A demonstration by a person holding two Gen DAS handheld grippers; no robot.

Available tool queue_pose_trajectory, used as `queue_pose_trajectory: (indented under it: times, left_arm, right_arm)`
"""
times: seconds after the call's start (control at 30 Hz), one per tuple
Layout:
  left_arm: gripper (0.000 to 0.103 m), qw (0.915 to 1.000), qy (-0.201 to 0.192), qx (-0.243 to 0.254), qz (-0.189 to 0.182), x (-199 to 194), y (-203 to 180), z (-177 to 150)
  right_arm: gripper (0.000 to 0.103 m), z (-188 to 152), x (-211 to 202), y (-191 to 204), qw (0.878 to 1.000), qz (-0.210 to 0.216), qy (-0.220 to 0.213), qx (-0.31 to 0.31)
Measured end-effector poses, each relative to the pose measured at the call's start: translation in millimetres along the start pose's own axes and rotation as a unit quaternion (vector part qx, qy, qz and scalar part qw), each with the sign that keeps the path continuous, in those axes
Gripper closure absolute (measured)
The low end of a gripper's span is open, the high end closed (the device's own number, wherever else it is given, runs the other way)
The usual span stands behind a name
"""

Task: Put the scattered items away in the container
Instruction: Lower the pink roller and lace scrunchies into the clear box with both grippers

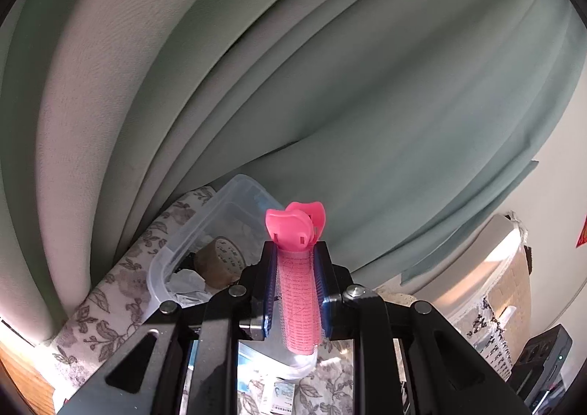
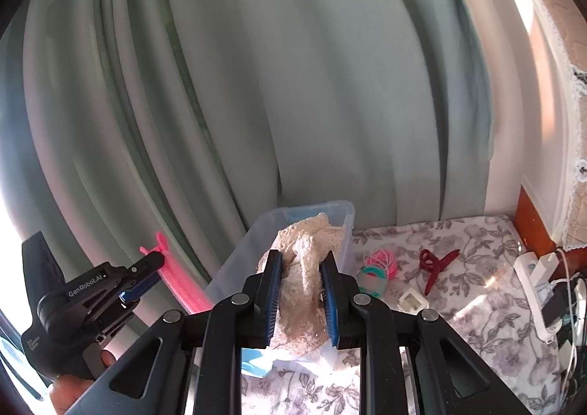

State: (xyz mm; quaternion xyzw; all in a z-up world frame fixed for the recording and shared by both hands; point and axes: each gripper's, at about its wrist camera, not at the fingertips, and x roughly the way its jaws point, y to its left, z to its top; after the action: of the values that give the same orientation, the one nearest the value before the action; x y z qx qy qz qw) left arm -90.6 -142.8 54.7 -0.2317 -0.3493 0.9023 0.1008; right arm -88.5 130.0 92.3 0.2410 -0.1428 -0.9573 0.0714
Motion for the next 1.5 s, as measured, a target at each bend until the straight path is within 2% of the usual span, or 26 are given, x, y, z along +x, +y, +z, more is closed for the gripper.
queue_pose_trajectory:
  times: [0.17, 0.77, 1.5]
  left_arm:
    - [0.083, 1.0000, -0.003, -0.003, 0.005, 6, 11, 1]
    - [0.083, 0.9996, 0.022, -0.015, 0.010, 37, 34, -3]
    - [0.083, 0.9979, 0.057, -0.015, 0.026, 64, 39, -11]
  right_arm:
    - [0.080, -7, 20, 0, 1.000, -0.001, 0.022, 0.001]
    - [0.080, -18, 69, 3, 0.997, 0.002, 0.071, -0.010]
    - [0.077, -26, 92, 3, 0.995, 0.007, 0.100, -0.023]
